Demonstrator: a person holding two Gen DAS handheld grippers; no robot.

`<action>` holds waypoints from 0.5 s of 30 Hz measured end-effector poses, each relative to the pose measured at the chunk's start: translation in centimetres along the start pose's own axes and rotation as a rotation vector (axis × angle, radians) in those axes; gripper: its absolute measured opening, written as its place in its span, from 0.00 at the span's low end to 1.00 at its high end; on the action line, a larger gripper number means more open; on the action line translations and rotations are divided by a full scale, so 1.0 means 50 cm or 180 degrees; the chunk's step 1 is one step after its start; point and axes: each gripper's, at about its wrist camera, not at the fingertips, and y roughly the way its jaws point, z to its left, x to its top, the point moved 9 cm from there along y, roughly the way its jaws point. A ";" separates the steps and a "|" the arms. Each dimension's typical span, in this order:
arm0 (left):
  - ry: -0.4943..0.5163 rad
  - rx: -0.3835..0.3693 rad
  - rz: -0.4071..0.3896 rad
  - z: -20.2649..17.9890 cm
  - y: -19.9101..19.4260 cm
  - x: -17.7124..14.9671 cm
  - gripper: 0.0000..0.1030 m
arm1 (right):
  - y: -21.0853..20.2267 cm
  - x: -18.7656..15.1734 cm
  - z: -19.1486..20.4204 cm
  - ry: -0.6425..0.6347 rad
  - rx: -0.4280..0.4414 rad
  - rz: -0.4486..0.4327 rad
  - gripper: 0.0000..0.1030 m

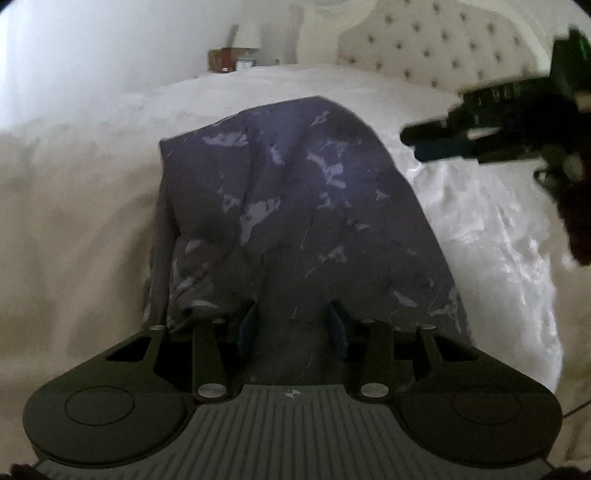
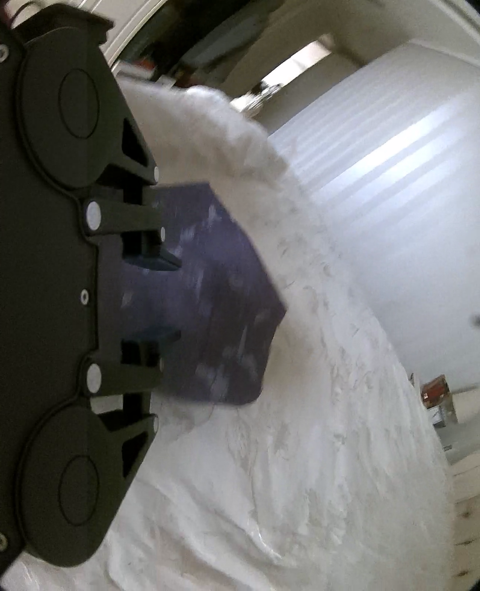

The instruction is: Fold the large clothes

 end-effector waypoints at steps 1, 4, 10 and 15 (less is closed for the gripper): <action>0.0000 -0.0008 -0.0004 0.003 -0.004 -0.006 0.40 | 0.007 -0.001 0.006 -0.0103 -0.0048 -0.0005 0.43; -0.0009 0.0013 -0.0010 0.003 -0.007 -0.012 0.40 | 0.027 -0.003 0.024 -0.0346 -0.0096 -0.0053 0.42; -0.0066 0.0005 -0.0019 0.006 -0.005 -0.005 0.40 | 0.108 0.016 0.018 -0.0646 -0.0434 -0.0001 0.38; -0.0084 0.0022 -0.0027 0.015 -0.013 -0.008 0.40 | 0.198 0.024 -0.024 -0.0657 -0.0657 0.0154 0.31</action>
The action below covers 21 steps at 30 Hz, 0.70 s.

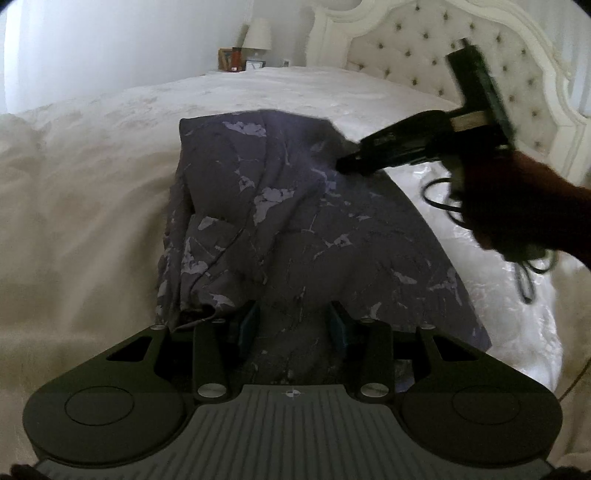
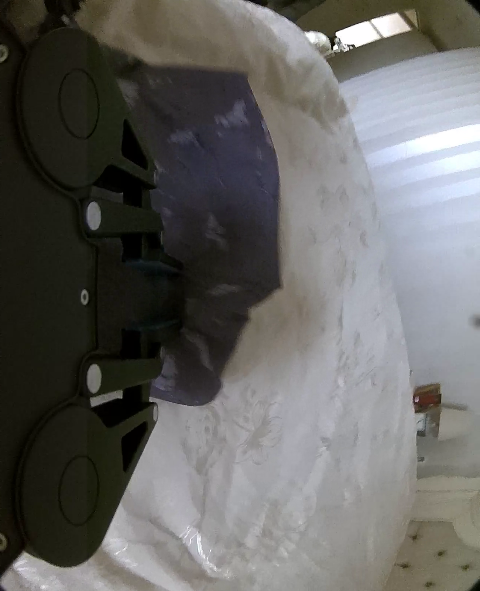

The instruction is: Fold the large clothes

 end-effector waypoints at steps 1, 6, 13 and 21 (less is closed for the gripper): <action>-0.0004 0.0005 0.0000 0.000 -0.001 0.000 0.40 | 0.009 0.002 -0.005 0.0030 0.0001 -0.0002 0.30; 0.0009 0.0035 0.0004 -0.004 -0.001 -0.001 0.39 | 0.033 0.006 0.005 -0.0093 -0.0125 -0.0023 0.31; -0.0003 0.0059 -0.0007 -0.006 -0.006 -0.007 0.39 | -0.038 0.027 0.012 0.0038 -0.0003 -0.0377 0.44; -0.0028 0.0070 -0.0071 -0.005 -0.008 -0.012 0.39 | -0.121 0.073 0.172 -0.0658 0.0528 -0.0613 0.68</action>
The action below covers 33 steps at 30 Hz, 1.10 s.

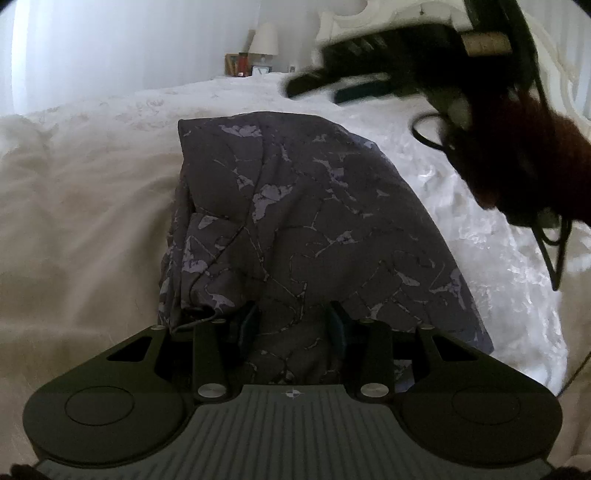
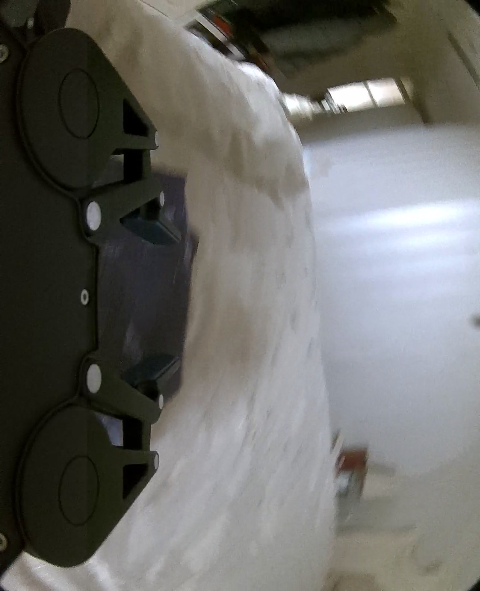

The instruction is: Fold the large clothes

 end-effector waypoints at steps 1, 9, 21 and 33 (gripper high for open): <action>-0.0006 -0.0005 -0.0005 0.001 0.000 0.000 0.39 | 0.007 0.010 0.028 -0.0102 0.0102 0.0007 0.68; -0.0071 -0.0035 -0.0075 0.006 -0.006 -0.003 0.39 | 0.103 0.018 0.176 -0.0917 0.0473 0.0321 0.58; -0.0167 0.0048 -0.0164 0.013 -0.016 -0.014 0.40 | 0.198 -0.011 0.143 -0.0765 0.0129 0.0694 0.07; -0.0224 -0.0115 -0.0168 0.015 -0.028 -0.006 0.56 | 0.153 -0.005 0.101 -0.0165 0.0386 0.0476 0.76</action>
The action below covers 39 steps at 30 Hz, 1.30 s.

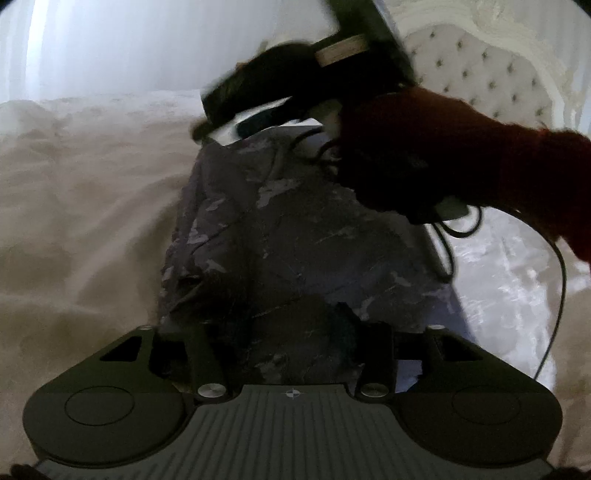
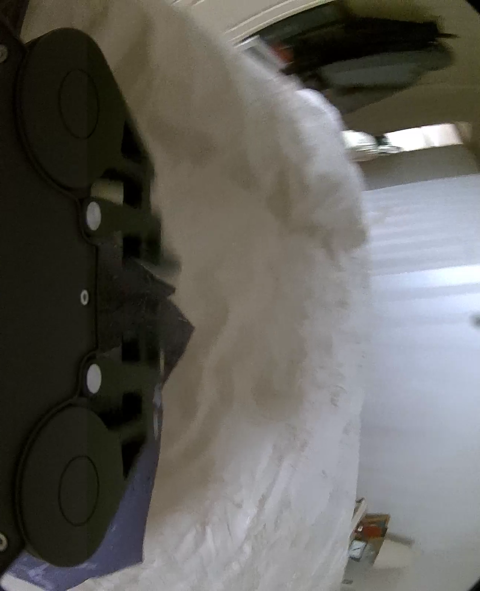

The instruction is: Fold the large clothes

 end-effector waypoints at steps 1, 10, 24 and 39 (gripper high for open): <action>-0.0008 -0.0062 -0.0006 -0.003 -0.003 0.004 0.60 | -0.023 0.004 -0.006 0.0098 0.0062 -0.0082 0.81; -0.0008 -0.0277 -0.0219 -0.021 -0.065 0.063 0.82 | -0.203 -0.063 -0.142 0.0660 -0.0187 -0.0414 0.99; -0.0769 -0.0247 0.0622 0.130 0.049 0.047 0.85 | -0.196 -0.274 -0.321 0.2239 -0.0061 -0.0158 0.99; -0.1216 -0.1135 0.1118 0.099 0.151 0.035 0.99 | -0.064 -0.246 -0.254 0.2422 0.0764 -0.0179 0.95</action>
